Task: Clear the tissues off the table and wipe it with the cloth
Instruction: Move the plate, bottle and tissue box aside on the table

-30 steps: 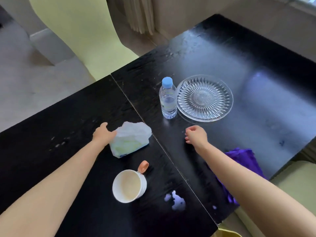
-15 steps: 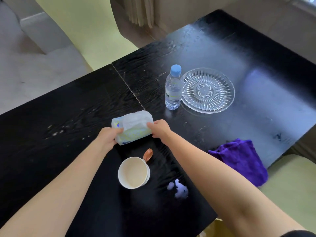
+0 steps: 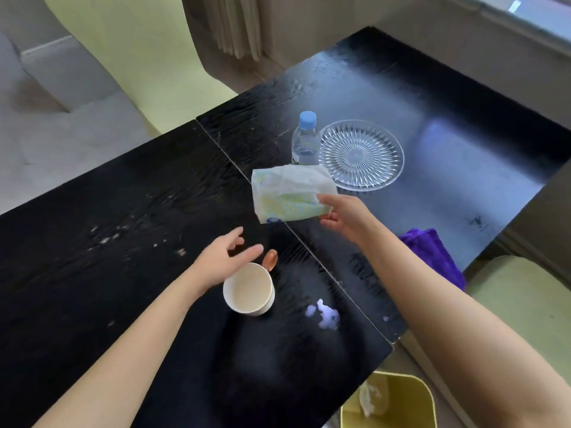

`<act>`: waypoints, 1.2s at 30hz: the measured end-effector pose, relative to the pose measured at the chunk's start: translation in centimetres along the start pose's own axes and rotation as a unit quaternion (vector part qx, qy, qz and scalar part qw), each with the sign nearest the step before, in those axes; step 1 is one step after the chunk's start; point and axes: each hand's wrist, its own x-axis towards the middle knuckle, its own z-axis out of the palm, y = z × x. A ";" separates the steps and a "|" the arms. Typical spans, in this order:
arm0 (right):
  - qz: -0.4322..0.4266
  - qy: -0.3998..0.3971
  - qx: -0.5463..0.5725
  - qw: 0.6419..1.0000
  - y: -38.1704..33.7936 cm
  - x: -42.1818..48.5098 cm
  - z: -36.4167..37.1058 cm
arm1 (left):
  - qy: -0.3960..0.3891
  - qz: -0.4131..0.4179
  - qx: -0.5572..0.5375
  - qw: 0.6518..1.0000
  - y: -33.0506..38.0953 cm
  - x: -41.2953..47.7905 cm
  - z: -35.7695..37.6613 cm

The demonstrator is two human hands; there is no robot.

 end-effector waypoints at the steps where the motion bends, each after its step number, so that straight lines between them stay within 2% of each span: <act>1: 0.002 0.014 0.013 1.000 0.1 -0.4 -0.8 | -0.017 0.003 0.074 0.997 -0.6 -1.0 0.8; 3: 0.005 0.039 0.034 0.999 0.5 -1.3 -2.2 | -0.040 0.005 0.158 0.987 -1.0 -2.9 2.5; 6: 0.005 0.076 0.086 0.993 0.7 -2.6 -4.5 | 0.020 0.008 0.227 0.974 -0.8 -4.4 4.8; 9: -0.003 0.109 0.145 0.983 0.6 -3.6 -7.1 | 0.087 -0.005 0.241 0.967 -0.3 -4.6 5.9; 15: -0.010 0.207 0.209 0.956 0.8 -4.1 -13.8 | 0.109 0.001 0.289 0.951 1.7 -3.6 6.7; 17: -0.015 0.244 0.257 0.935 1.0 -4.1 -16.4 | 0.108 0.013 0.302 0.947 3.7 -2.9 7.3; 21: -0.041 0.317 0.328 0.889 1.1 -3.6 -21.7 | 0.090 0.059 0.261 0.959 9.8 -0.8 9.2; 24: -0.036 0.350 0.323 0.878 0.7 -2.8 -25.2 | 0.051 0.109 0.242 0.963 15.3 1.9 11.8; 31: -0.034 0.371 0.360 0.855 0.3 1.0 -31.5 | 0.002 0.200 0.263 0.944 25.8 10.2 20.2; 36: -0.047 0.350 0.397 0.848 -0.2 3.8 -33.8 | -0.004 0.216 0.288 0.933 29.3 15.2 25.3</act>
